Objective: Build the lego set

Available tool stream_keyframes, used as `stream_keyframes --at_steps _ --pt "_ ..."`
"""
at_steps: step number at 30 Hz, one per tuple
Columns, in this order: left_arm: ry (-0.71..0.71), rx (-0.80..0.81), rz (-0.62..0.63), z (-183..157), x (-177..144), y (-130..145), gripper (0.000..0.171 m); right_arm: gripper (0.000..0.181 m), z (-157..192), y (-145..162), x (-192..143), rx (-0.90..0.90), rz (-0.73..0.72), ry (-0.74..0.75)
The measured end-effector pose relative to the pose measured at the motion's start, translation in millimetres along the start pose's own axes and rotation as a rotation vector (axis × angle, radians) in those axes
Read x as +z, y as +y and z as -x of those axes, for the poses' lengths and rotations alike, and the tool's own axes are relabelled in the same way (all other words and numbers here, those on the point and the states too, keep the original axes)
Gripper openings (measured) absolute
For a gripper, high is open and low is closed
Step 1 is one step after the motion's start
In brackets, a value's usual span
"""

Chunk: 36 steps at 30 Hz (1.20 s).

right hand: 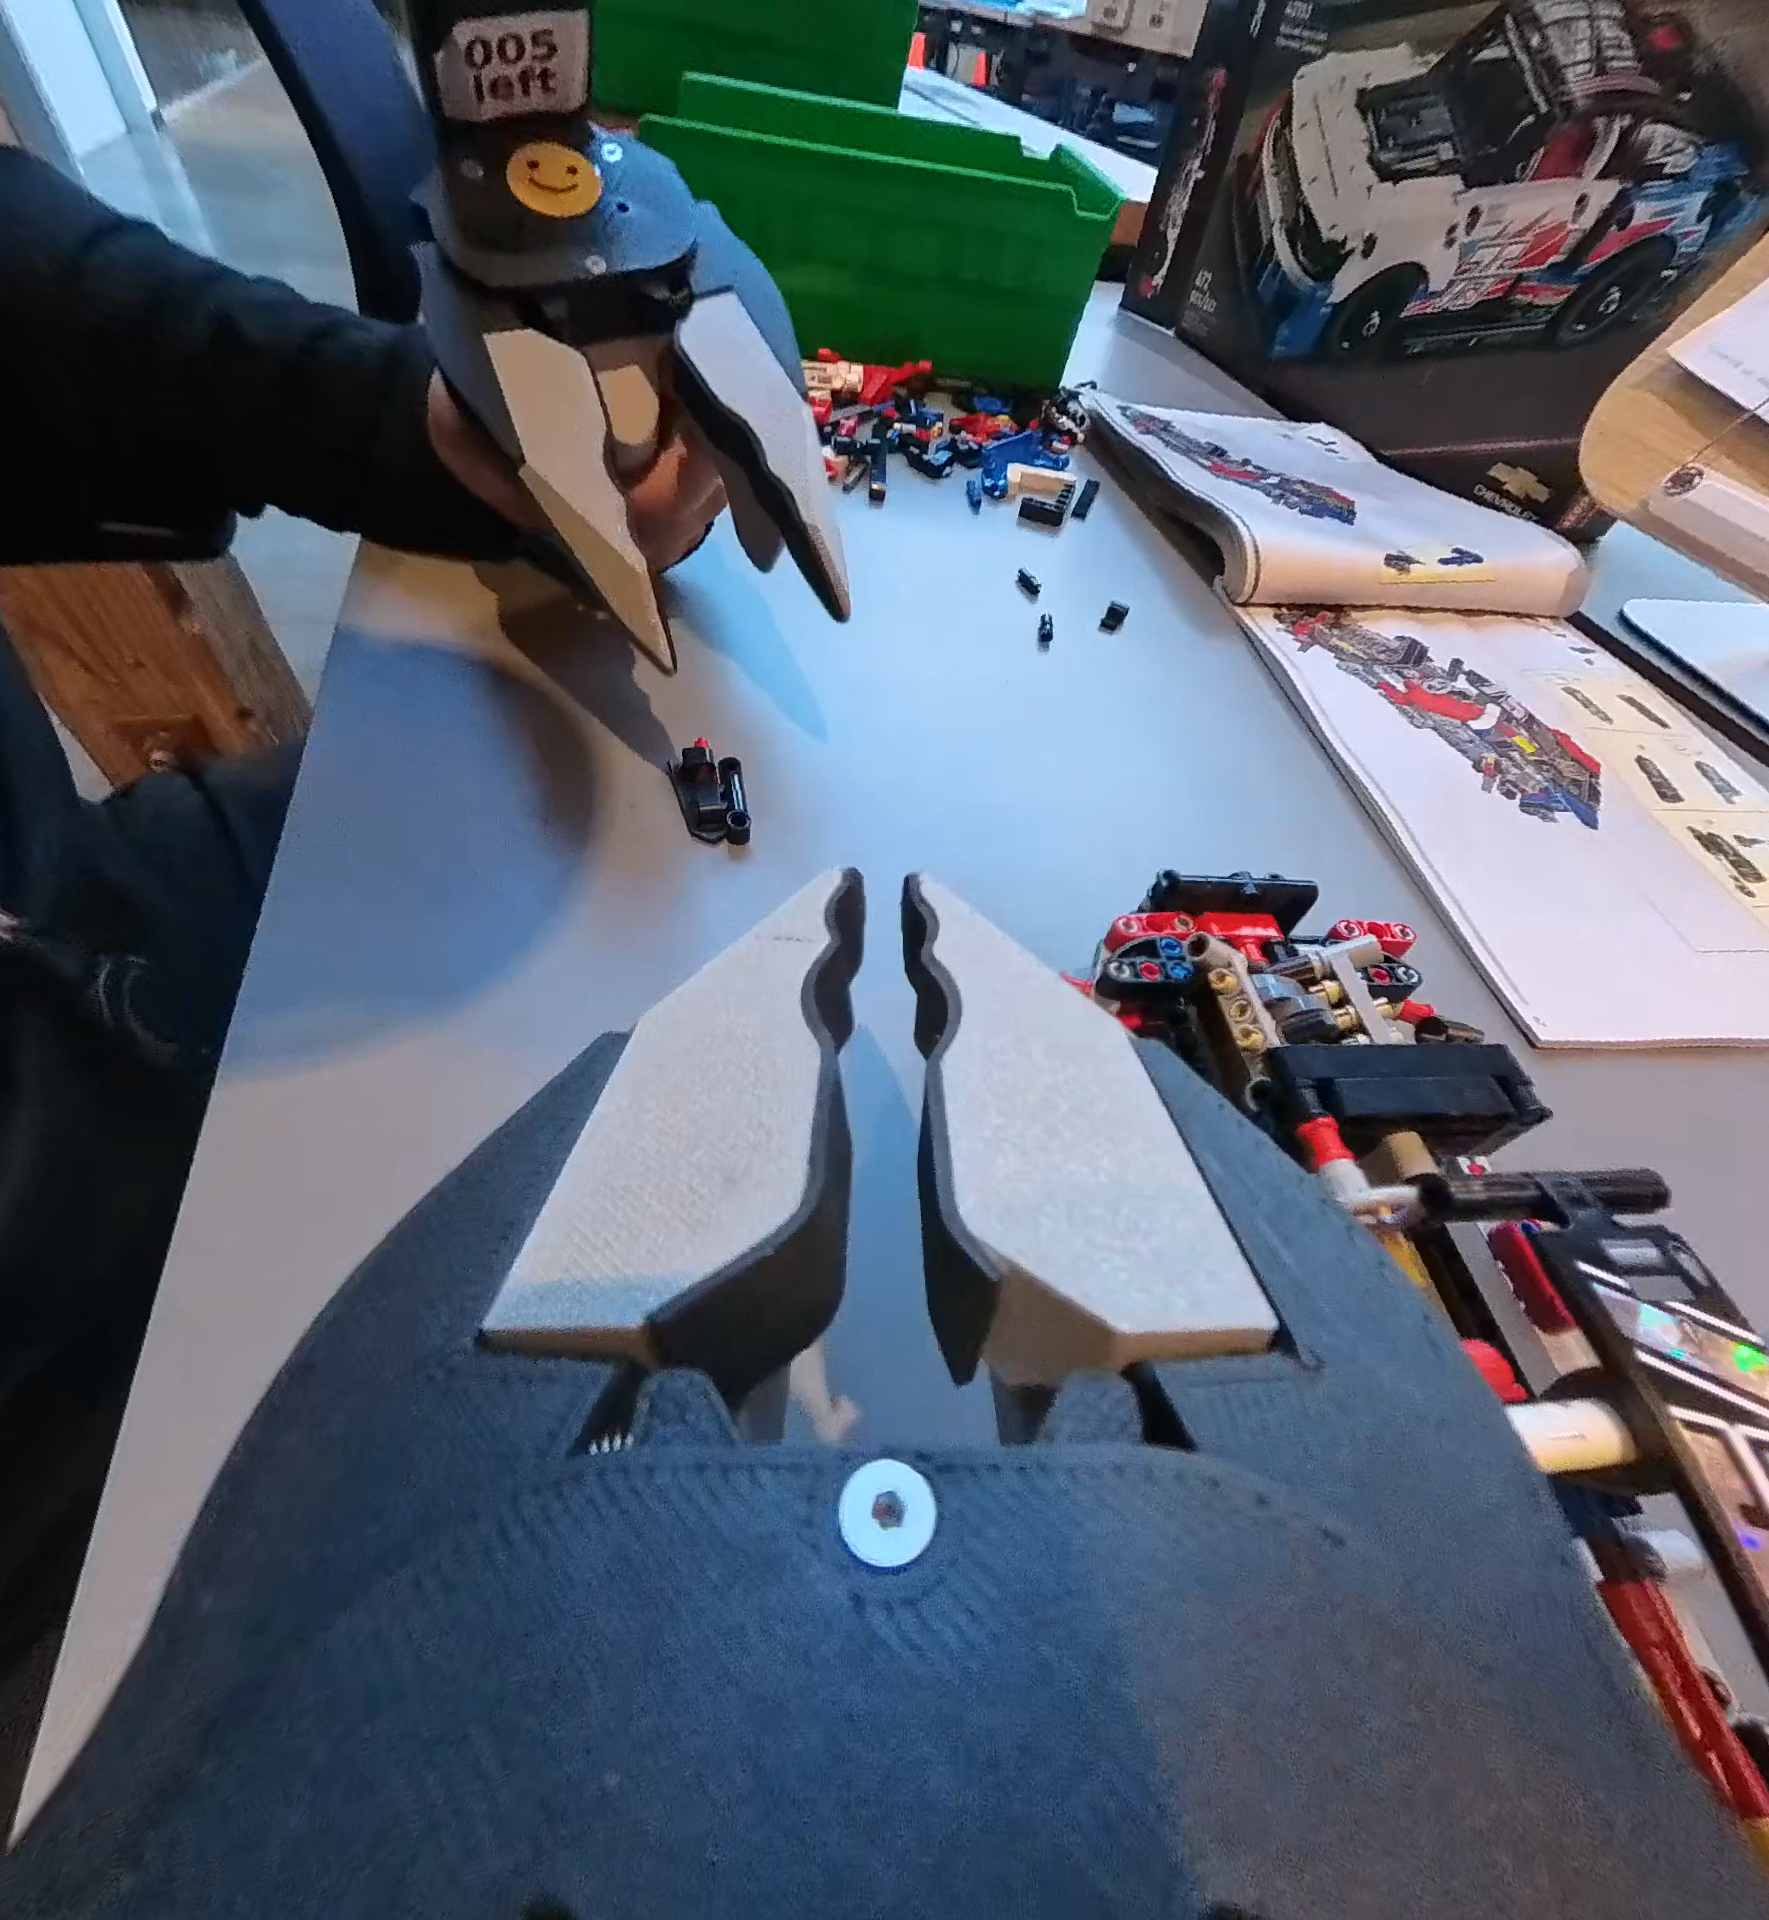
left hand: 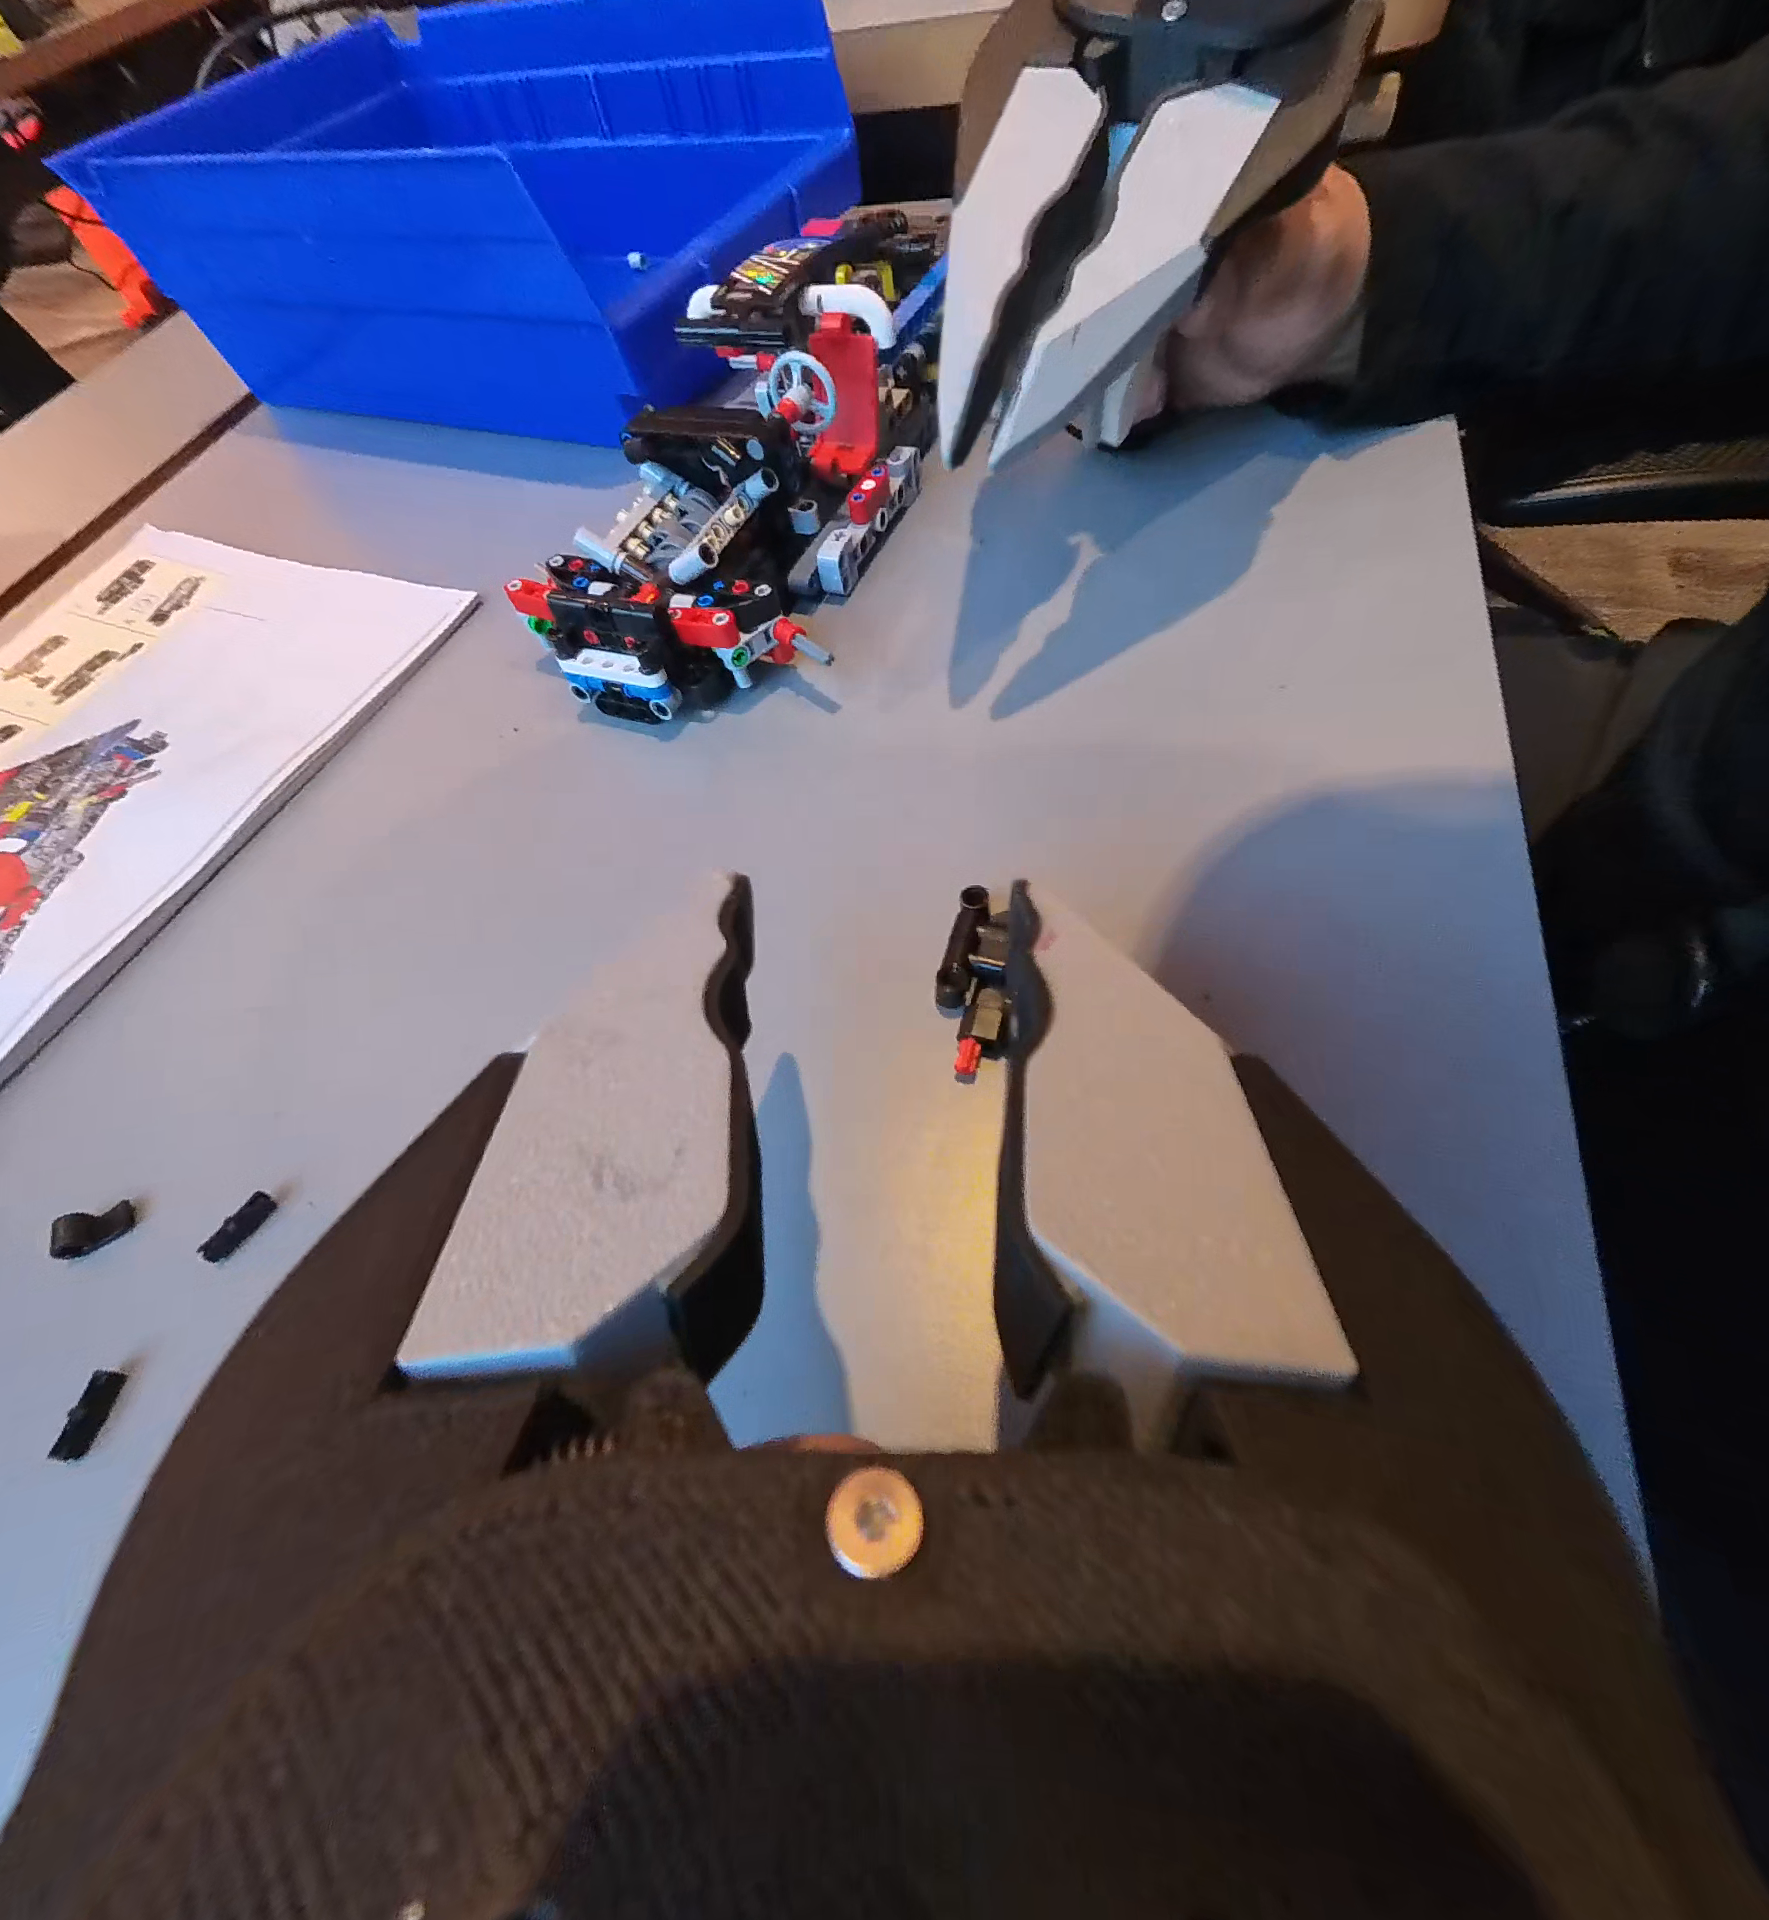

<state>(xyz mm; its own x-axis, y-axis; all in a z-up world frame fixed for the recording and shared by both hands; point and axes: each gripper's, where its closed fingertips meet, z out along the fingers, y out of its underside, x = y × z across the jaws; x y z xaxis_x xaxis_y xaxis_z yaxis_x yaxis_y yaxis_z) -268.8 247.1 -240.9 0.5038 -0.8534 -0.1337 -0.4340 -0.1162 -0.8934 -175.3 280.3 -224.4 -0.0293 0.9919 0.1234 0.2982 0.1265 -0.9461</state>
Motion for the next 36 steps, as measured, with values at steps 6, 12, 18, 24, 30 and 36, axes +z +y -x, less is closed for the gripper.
stream_keyframes --at_steps 6,12,18,24,30,36 --pt "0.022 0.023 -0.006 -5 -1 -1 0.044 0.002 2 5 1 -0.022 0.032 -0.006" --pt "0.024 0.091 0.096 -10 5 14 0.045 0.002 4 7 3 -0.035 0.048 -0.010" --pt "-0.042 0.044 0.230 3 12 33 0.047 0.002 6 10 6 -0.049 0.074 -0.022" --pt "0.007 -0.092 0.268 -12 -2 44 0.042 0.000 5 10 5 -0.051 0.069 -0.004" --pt "0.107 -0.220 0.298 -51 17 35 0.040 0.000 8 15 8 -0.110 0.107 0.023" --pt "-0.049 -0.316 0.327 -49 -3 44 0.047 0.000 7 16 8 -0.127 0.117 0.048"
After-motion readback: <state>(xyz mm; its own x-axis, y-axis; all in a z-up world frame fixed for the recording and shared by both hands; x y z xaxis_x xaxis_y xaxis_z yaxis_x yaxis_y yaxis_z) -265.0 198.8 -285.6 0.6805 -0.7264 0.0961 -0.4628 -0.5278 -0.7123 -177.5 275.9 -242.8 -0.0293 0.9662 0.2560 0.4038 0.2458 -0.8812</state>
